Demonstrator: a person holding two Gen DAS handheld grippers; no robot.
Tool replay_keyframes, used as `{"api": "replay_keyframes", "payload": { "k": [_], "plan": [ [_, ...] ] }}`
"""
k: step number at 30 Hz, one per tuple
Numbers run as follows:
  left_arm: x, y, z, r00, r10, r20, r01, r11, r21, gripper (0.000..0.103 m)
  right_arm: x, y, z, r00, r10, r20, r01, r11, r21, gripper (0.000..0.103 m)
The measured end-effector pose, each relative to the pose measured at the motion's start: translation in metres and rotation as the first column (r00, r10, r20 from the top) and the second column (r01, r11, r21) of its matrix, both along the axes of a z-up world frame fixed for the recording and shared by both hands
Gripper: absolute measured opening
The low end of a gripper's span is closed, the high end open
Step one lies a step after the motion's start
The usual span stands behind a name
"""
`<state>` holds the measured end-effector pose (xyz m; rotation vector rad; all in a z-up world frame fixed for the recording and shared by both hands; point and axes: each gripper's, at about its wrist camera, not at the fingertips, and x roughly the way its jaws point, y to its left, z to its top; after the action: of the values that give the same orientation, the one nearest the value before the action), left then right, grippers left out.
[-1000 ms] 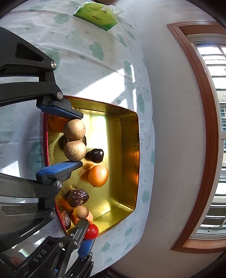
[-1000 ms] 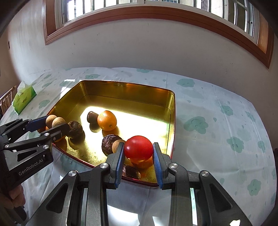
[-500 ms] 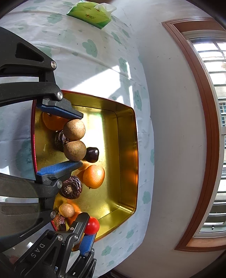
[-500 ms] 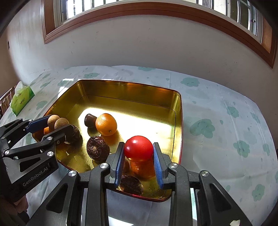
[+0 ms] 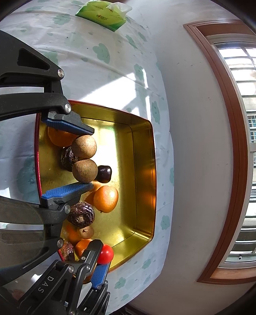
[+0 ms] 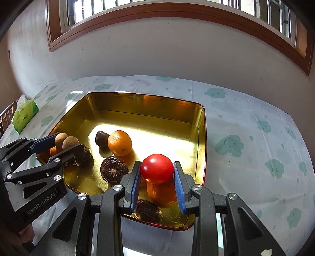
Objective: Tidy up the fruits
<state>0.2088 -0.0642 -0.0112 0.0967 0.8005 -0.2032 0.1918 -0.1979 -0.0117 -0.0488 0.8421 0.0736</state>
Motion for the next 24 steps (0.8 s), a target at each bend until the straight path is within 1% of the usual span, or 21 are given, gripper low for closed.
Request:
{"api": "replay_keyframes", "payload": {
  "k": [5,8,9,11,14,17,20,21,23,24],
  "plan": [
    [0.000,-0.004,-0.001,1.000,-0.002,0.002,0.002,1.000,0.022,0.050,-0.001,0.000,0.001,1.000,-0.002,0.006,0.002,1.000,-0.001,0.037],
    [-0.001,-0.008,-0.002,1.000,-0.019,-0.005,0.019,1.000,0.020,0.050,-0.002,-0.001,0.003,1.000,-0.005,0.012,0.005,1.000,-0.005,0.039],
    [-0.001,-0.010,-0.001,1.000,-0.025,-0.004,0.025,0.999,0.022,0.050,-0.002,-0.002,0.004,1.000,-0.005,0.013,0.005,1.000,-0.006,0.041],
    [-0.003,-0.012,0.000,0.999,-0.032,0.001,0.032,0.999,0.027,0.053,-0.003,-0.003,0.005,1.000,-0.007,0.016,0.007,1.000,-0.008,0.045],
    [-0.005,-0.012,0.001,0.999,-0.038,0.006,0.038,0.999,0.026,0.056,-0.004,-0.006,0.007,1.000,-0.011,0.019,0.011,1.000,-0.007,0.045],
    [-0.008,-0.011,0.004,0.999,-0.043,0.009,0.042,0.999,0.022,0.058,-0.006,-0.006,0.008,1.000,-0.012,0.021,0.012,1.000,-0.008,0.049],
    [-0.013,-0.010,0.008,0.999,-0.043,0.014,0.043,0.999,0.020,0.061,-0.009,-0.006,0.009,1.000,-0.011,0.025,0.011,1.000,-0.007,0.049],
    [-0.015,-0.009,0.009,0.999,-0.045,0.016,0.045,0.999,0.016,0.062,-0.010,-0.006,0.010,1.000,-0.012,0.026,0.012,1.000,-0.007,0.051],
    [-0.018,-0.008,0.012,0.999,-0.042,0.024,0.041,0.999,0.019,0.068,-0.013,-0.006,0.011,0.999,-0.016,0.032,0.016,1.000,-0.007,0.056],
    [-0.020,-0.008,0.014,0.999,-0.041,0.029,0.041,0.999,0.020,0.069,-0.014,-0.006,0.012,0.999,-0.018,0.036,0.018,1.000,-0.006,0.057]
  ]
}}
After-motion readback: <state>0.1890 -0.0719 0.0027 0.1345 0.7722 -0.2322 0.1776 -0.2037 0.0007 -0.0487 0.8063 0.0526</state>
